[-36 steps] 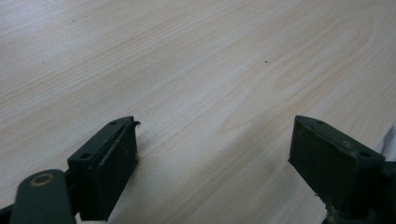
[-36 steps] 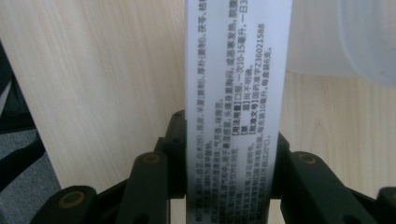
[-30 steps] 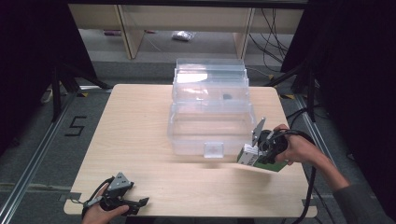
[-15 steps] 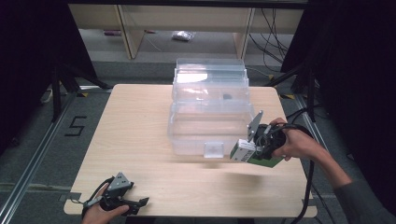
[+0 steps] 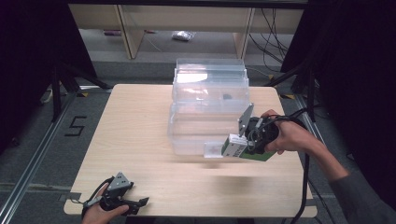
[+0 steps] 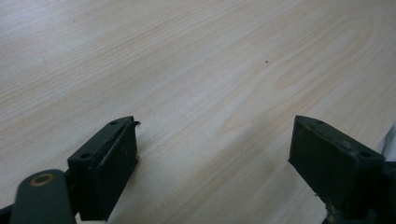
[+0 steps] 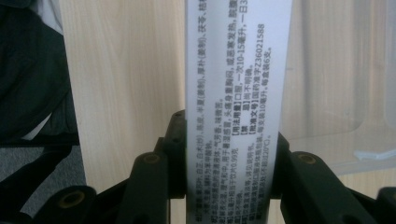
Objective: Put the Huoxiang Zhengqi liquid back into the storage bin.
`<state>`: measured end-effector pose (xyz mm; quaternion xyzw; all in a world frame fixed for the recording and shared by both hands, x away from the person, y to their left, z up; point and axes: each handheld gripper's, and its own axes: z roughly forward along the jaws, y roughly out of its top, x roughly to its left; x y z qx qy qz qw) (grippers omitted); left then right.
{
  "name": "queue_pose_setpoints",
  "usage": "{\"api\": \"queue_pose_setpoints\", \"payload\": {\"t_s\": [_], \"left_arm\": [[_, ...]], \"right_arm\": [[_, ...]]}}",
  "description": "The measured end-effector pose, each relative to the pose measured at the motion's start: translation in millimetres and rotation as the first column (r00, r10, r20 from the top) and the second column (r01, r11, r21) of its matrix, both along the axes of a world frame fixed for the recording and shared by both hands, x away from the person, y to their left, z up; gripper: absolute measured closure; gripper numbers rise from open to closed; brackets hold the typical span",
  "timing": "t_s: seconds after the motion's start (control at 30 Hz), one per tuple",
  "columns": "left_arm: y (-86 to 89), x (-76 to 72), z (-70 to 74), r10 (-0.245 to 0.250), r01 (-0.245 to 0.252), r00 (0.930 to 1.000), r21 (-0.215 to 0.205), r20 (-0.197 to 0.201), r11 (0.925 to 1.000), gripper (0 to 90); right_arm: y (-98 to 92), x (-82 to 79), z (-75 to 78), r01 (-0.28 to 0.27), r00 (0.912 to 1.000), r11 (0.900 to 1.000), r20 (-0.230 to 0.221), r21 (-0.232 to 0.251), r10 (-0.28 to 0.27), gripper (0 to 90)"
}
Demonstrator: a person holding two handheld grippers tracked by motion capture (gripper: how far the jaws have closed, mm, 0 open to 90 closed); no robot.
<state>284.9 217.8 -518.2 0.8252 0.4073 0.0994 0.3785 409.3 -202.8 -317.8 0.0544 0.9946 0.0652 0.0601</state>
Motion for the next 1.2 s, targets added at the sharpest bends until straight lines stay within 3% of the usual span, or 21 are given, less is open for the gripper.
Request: {"api": "queue_pose_setpoints", "payload": {"t_s": [0.33,0.37,0.47,0.53,0.63,0.67,0.83,0.87,1.03,1.07,1.17,1.2], "left_arm": [[-0.5,-0.5,0.1,0.003,-0.003,1.0,-0.008,0.002,1.0,14.9],[-0.4,-0.3,0.1,0.002,-0.002,1.0,-0.006,0.0,1.0,14.9],[-0.1,-0.3,0.4,0.005,-0.005,1.0,-0.006,-0.005,1.0,14.8],[-0.3,-0.5,0.2,0.001,-0.001,1.0,-0.006,-0.001,1.0,14.9],[-0.3,-0.4,0.0,0.001,-0.001,1.0,-0.01,0.0,1.0,14.9],[-0.3,-0.6,0.4,-0.002,0.002,1.0,-0.008,-0.003,1.0,14.9],[-0.3,-0.5,0.4,-0.003,0.003,1.0,-0.008,-0.003,1.0,14.9],[-0.4,-0.5,0.4,-0.004,0.004,1.0,-0.009,-0.002,1.0,14.9],[-0.1,-0.5,0.3,-0.006,0.006,1.0,-0.007,-0.004,1.0,14.8],[-0.1,-0.5,0.3,-0.006,0.006,1.0,-0.008,-0.004,1.0,14.9],[-0.1,-0.6,0.3,-0.004,0.004,1.0,-0.011,-0.004,0.9999,14.9],[-0.4,-0.7,-0.1,-0.001,0.001,1.0,-0.016,0.0,0.9999,14.9]], "right_arm": [[19.2,9.0,14.6,-0.044,0.9989,0.999,0.018,-0.001,0.044,64.6],[24.0,14.7,18.2,-0.099,0.9942,0.995,0.043,0.004,0.099,64.6],[28.8,19.8,21.4,-0.087,0.9954,0.996,0.041,0.007,0.086,64.6],[32.8,26.4,23.2,-0.118,0.9922,0.993,0.042,0.006,0.117,64.6],[34.9,31.1,23.7,-0.1,0.994,0.995,0.044,-0.004,0.1,64.6],[36.5,37.3,23.2,-0.133,0.9903,0.991,0.041,-0.002,0.133,64.6],[37.0,44.7,23.0,-0.077,0.9968,0.997,0.018,-0.007,0.077,64.5],[37.2,49.7,22.4,-0.104,0.9944,0.995,0.018,-0.009,0.104,64.5],[37.6,61.5,20.2,-0.107,0.994,0.994,0.018,-0.008,0.108,64.5],[36.7,64.0,18.0,-0.078,0.997,0.997,0.003,-0.009,0.078,64.5],[35.6,72.5,13.5,-0.104,0.9946,0.995,0.006,-0.008,0.104,64.5],[34.7,73.0,12.3,-0.072,0.9974,0.997,0.003,-0.016,0.072,64.4]]}}
